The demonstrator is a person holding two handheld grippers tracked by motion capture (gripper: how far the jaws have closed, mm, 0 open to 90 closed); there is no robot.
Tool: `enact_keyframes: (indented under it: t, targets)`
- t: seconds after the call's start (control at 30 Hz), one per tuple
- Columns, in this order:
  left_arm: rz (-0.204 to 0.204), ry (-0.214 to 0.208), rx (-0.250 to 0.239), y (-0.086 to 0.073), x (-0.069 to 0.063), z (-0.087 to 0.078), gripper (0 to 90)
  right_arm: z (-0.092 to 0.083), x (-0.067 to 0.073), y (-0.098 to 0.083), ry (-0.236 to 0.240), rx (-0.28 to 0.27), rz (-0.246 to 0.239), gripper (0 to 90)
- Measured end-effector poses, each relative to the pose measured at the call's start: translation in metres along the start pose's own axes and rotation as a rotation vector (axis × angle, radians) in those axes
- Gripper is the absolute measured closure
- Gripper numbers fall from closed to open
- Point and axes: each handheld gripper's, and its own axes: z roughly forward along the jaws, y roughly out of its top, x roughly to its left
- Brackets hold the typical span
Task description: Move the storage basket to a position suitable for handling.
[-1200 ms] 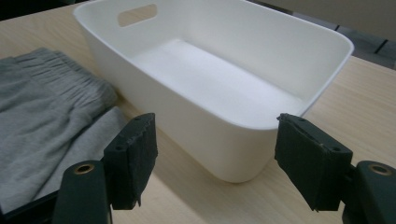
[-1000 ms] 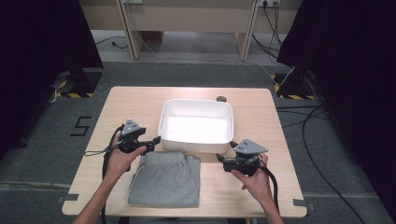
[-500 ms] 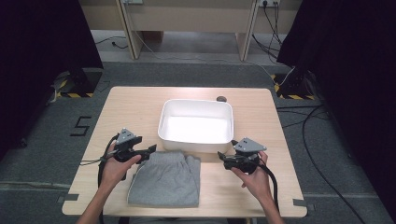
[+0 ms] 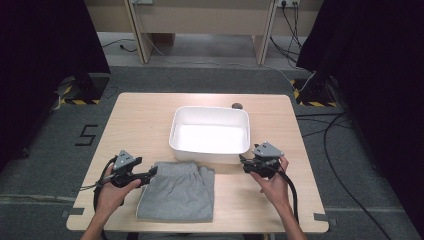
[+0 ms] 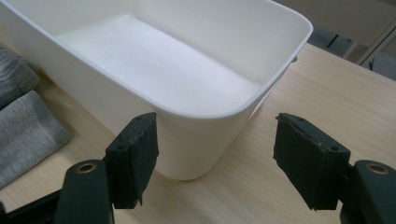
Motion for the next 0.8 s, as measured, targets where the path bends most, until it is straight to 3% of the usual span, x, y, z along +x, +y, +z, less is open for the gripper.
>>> enact_keyframes:
  t: [0.1, 0.27, 0.47, 0.8]
  targets:
    - [-0.006, -0.001, 0.007, -0.004, 0.001, -0.004, 25.3, 0.002, -0.001, -0.001, -0.034, 0.009, -0.027, 32.7]
    - [-0.031, -0.004, 0.01, -0.012, 0.001, -0.011, 23.5, 0.001, 0.009, -0.002, 0.018, 0.027, -0.034, 31.9]
    - [-0.044, -0.008, 0.005, -0.024, -0.005, -0.02, 22.3, -0.005, 0.019, -0.005, 0.04, 0.03, -0.049, 32.0]
    - [-0.033, -0.038, 0.012, -0.033, -0.017, -0.026, 19.9, -0.01, 0.028, -0.009, 0.129, 0.029, -0.012, 31.9]
